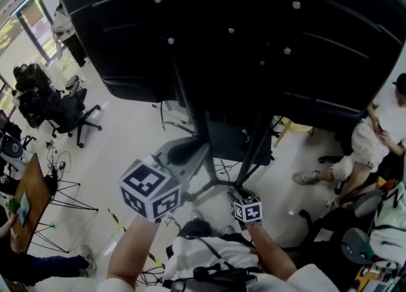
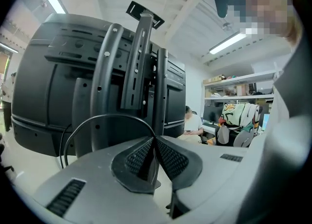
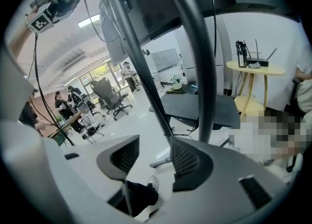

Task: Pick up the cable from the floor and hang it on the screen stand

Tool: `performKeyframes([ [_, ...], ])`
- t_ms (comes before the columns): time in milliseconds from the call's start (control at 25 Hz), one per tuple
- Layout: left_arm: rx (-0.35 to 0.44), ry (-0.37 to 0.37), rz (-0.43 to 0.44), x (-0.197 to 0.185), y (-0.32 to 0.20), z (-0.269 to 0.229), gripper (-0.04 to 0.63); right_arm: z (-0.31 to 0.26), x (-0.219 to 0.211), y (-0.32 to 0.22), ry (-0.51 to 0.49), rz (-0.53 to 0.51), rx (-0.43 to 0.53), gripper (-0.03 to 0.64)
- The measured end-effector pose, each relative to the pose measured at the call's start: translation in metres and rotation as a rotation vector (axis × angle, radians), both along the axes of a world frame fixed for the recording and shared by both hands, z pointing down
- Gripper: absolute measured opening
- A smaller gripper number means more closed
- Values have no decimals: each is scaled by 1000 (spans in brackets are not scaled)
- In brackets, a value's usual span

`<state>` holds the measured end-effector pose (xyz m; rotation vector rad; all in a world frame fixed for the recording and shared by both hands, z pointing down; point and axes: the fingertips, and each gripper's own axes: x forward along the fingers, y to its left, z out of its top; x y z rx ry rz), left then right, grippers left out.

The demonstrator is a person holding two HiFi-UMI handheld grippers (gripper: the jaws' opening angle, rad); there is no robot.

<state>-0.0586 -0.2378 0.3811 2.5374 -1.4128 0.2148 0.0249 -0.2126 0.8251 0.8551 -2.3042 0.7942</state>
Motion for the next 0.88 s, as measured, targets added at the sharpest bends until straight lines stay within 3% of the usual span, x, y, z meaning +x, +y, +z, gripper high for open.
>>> performKeyframes([
  [360,54,-9,53,5,3,-33,17,5,-1,-33,41,46,39,224],
  [600,35,-49,-19,-8,-6,-35,17,14,-22,-66,95,128,59,224],
  [680,1,-14,-29,-11,-10,-33,17,15,-34,-71,83,140,35,224],
  [880,-86,152,-2,-17,-15,-37,17,17,-66,-70,46,97,30,224],
])
